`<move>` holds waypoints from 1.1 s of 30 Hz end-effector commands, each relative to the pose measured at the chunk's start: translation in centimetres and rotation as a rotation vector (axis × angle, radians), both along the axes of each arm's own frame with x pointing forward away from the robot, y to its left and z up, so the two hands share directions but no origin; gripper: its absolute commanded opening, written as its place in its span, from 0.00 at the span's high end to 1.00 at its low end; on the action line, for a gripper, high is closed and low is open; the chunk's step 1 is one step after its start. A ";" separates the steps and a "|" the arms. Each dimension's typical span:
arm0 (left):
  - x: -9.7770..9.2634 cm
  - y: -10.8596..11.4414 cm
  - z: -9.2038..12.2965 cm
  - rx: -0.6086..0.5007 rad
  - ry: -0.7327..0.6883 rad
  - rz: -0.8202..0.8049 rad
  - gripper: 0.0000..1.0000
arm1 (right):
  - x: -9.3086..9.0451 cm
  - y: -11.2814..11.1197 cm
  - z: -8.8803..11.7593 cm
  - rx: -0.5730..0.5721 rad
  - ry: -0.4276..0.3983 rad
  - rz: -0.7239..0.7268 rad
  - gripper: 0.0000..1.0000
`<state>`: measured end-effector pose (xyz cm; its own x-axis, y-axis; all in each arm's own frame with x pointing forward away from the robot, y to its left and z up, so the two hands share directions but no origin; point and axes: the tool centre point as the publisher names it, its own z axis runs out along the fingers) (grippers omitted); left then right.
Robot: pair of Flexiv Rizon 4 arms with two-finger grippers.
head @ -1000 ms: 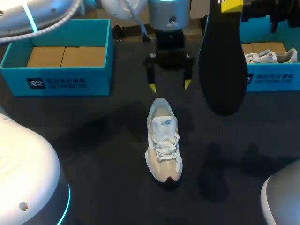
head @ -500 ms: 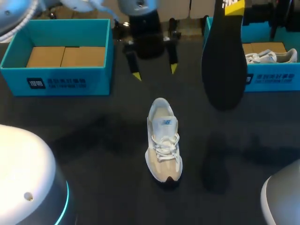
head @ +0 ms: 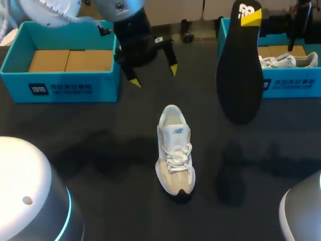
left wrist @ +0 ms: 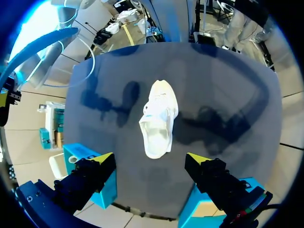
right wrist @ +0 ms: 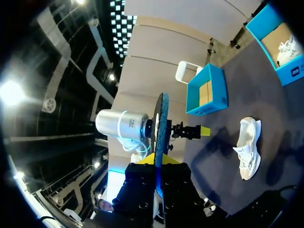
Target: Take the shoe out of the shoebox, open the shoe tongue, remove and reinsert the insole, then place the shoe into the shoebox
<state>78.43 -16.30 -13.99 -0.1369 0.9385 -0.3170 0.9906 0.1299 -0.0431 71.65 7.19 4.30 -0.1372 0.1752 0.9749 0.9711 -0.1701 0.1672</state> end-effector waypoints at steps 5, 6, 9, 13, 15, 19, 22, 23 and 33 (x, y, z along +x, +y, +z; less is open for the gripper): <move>1.0 0.9 0.5 -0.298 -0.035 0.100 0.00 | 1.2 0.6 0.0 0.008 0.030 0.005 1.00; 1.2 1.0 0.9 -0.342 -0.054 0.106 0.00 | 1.7 0.7 -0.1 0.000 0.046 0.006 1.00; 1.8 1.4 2.0 -0.419 -0.082 0.129 0.00 | 3.2 1.0 -0.3 0.029 0.079 0.002 1.00; 2.7 1.9 3.0 -0.503 -0.085 0.164 0.00 | 4.9 1.1 -1.0 0.042 0.124 0.013 1.00; 2.9 2.0 3.3 -0.524 -0.091 0.169 0.00 | 5.4 1.1 -1.0 0.044 0.131 0.015 1.00; 3.1 2.3 4.6 -0.645 -0.095 0.162 0.00 | 7.9 1.4 -1.3 0.070 0.166 0.017 1.00; 2.9 2.2 5.4 -0.717 -0.117 0.129 0.00 | 9.2 2.1 -1.5 0.099 0.191 0.027 1.00; 2.9 2.3 5.7 -0.737 -0.124 0.121 0.00 | 9.6 2.3 -1.5 0.111 0.207 0.036 1.00; 1.8 2.9 7.3 -0.908 -0.224 0.014 0.00 | 12.4 4.8 -2.1 0.154 0.303 0.109 1.00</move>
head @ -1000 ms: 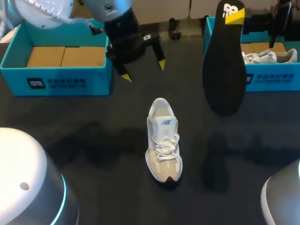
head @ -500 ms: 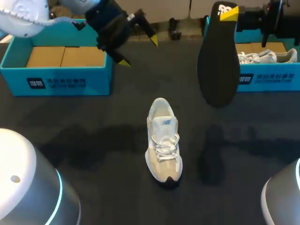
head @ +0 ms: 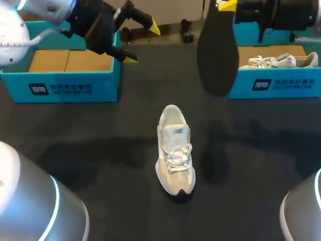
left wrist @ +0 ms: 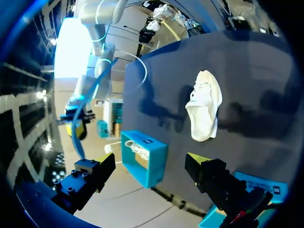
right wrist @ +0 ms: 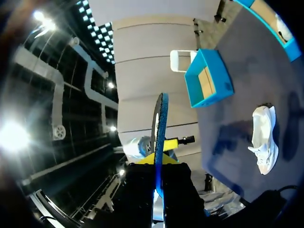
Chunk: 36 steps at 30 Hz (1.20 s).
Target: Take the shoe out of the shoebox, open the shoe tongue, remove and reinsert the insole, then place the shoe into the shoebox
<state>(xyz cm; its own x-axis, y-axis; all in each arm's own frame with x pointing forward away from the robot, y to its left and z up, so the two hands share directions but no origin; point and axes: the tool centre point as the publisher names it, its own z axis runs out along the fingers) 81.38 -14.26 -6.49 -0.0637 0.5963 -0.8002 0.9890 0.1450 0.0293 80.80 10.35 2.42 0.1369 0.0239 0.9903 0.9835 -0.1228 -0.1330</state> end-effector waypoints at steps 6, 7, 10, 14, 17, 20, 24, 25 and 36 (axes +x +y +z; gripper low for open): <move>-1.5 1.3 0.4 -0.413 -0.152 -0.027 0.00 | 4.2 3.3 -0.9 0.020 0.093 0.104 1.00; -1.5 1.3 0.6 -0.428 -0.172 -0.026 0.00 | 4.4 3.5 -0.9 0.016 0.099 0.103 1.00; -1.4 1.2 1.0 -0.453 -0.202 -0.035 0.00 | 4.7 4.3 -1.1 0.019 0.138 0.119 1.00; -1.1 0.8 2.3 -0.515 -0.246 -0.057 0.00 | 4.7 5.5 -1.6 0.018 0.195 0.127 1.00; -1.0 0.4 3.0 -0.561 -0.266 -0.073 0.00 | 4.6 6.4 -2.0 0.016 0.225 0.143 1.00; -1.0 0.1 3.6 -0.600 -0.258 -0.095 0.00 | 4.3 7.4 -2.1 0.014 0.241 0.159 1.00; -1.0 -0.5 3.8 -0.622 -0.243 -0.122 0.00 | 4.0 8.3 -2.5 0.000 0.263 0.173 1.00; -1.0 -0.8 3.8 -0.626 -0.243 -0.126 0.00 | 4.0 8.5 -2.6 0.002 0.272 0.173 1.00; -0.8 -3.2 4.0 -0.695 -0.204 -0.151 0.00 | 3.8 11.4 -4.0 -0.036 0.324 0.170 1.00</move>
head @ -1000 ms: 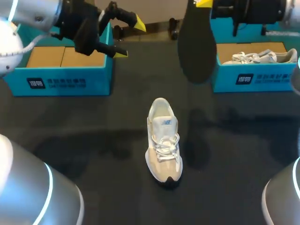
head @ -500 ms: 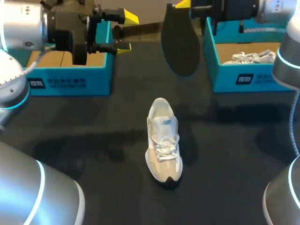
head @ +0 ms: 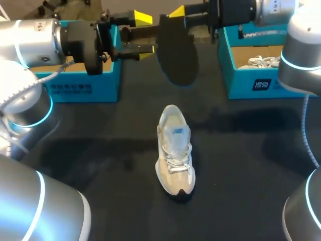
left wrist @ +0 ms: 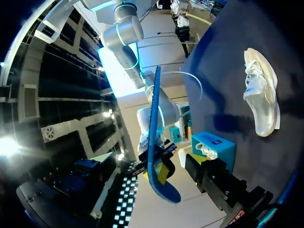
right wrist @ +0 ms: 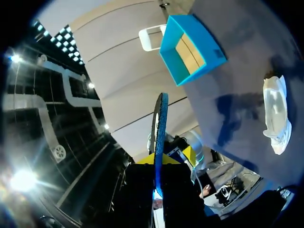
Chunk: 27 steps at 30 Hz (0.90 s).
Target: Take the shoe out of the shoebox, open the shoe tongue, remove and reinsert the insole, then place the shoe into the shoebox
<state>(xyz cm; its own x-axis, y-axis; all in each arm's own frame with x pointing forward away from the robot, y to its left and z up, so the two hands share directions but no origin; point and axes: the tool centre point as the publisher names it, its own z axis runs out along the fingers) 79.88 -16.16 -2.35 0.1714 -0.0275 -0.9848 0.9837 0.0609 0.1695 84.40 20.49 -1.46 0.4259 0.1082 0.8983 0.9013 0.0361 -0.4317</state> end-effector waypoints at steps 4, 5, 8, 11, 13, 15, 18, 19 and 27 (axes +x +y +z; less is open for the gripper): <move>0.4 -1.8 -0.2 -0.040 0.008 -0.021 0.01 | 0.4 1.7 -0.5 0.012 0.032 -0.047 1.00; 0.3 -1.9 -0.3 -0.040 0.009 -0.024 0.01 | 0.5 1.7 -0.6 0.013 0.037 -0.055 1.00; 0.0 -2.2 -0.4 -0.037 0.010 -0.033 0.04 | 0.7 1.7 -0.8 0.017 0.045 -0.065 1.00; 0.0 -2.2 -0.5 -0.037 0.017 -0.041 0.40 | 1.1 1.7 -0.9 0.018 0.045 -0.081 1.00; -0.1 -2.2 -0.5 -0.034 0.014 -0.042 0.52 | 1.3 1.7 -0.9 0.023 0.043 -0.091 1.00; -0.1 -2.2 -0.5 -0.034 0.010 -0.041 0.58 | 1.5 1.7 -0.9 0.025 0.043 -0.093 1.00; -0.3 -2.1 -0.4 -0.032 0.010 -0.042 0.55 | 1.6 1.6 -0.9 0.028 0.041 -0.092 1.00; -0.3 -2.1 -0.5 -0.030 0.011 -0.044 0.53 | 1.6 1.5 -0.8 0.028 0.041 -0.090 1.00; -0.6 -1.9 -0.9 -0.019 0.016 -0.047 0.54 | 1.9 1.2 -0.8 0.019 0.044 -0.092 1.00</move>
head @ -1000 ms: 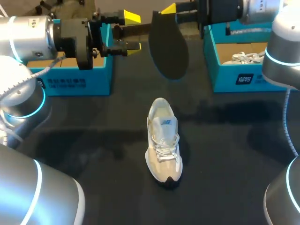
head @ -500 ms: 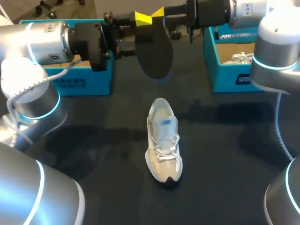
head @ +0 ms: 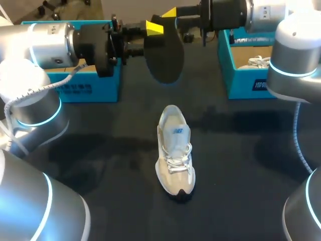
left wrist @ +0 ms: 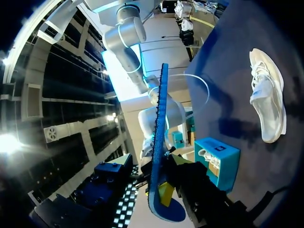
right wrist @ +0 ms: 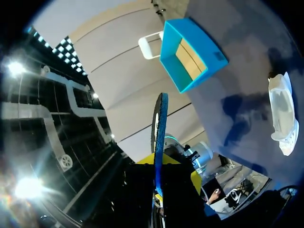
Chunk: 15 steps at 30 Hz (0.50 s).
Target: Take the shoe out of the shoebox, open the shoe tongue, remove and reinsert the insole, then place the shoe into the shoebox
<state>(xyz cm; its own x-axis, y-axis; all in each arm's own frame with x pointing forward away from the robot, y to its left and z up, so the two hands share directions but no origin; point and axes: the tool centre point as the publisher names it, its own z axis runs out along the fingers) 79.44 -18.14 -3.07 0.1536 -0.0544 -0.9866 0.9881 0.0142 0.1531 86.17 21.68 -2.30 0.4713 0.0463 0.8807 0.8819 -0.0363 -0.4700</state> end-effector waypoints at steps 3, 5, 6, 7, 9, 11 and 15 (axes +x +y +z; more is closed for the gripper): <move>-0.3 0.0 -0.4 0.005 0.005 0.002 0.71 | 0.2 0.0 0.0 -0.003 0.004 0.000 1.00; -0.2 -0.1 -0.5 0.004 0.007 0.001 0.84 | 0.2 0.0 -0.1 -0.003 0.004 0.000 1.00; -0.2 -0.1 -0.5 0.003 0.008 -0.001 0.99 | 0.2 0.1 -0.1 -0.002 0.004 -0.002 1.00; -0.2 -0.2 -0.5 0.002 0.008 -0.001 1.00 | 0.2 0.1 -0.2 -0.001 0.004 -0.003 1.00; -0.1 -0.4 -0.5 -0.003 0.014 -0.008 1.00 | 0.1 0.1 -0.2 -0.001 0.002 -0.005 1.00; 0.0 -0.4 -0.5 -0.007 0.019 -0.011 1.00 | 0.0 0.0 -0.2 0.004 -0.001 -0.004 1.00; -0.1 -0.2 -0.4 -0.012 0.026 -0.021 1.00 | -0.2 -0.7 -0.4 0.012 -0.039 -0.035 0.00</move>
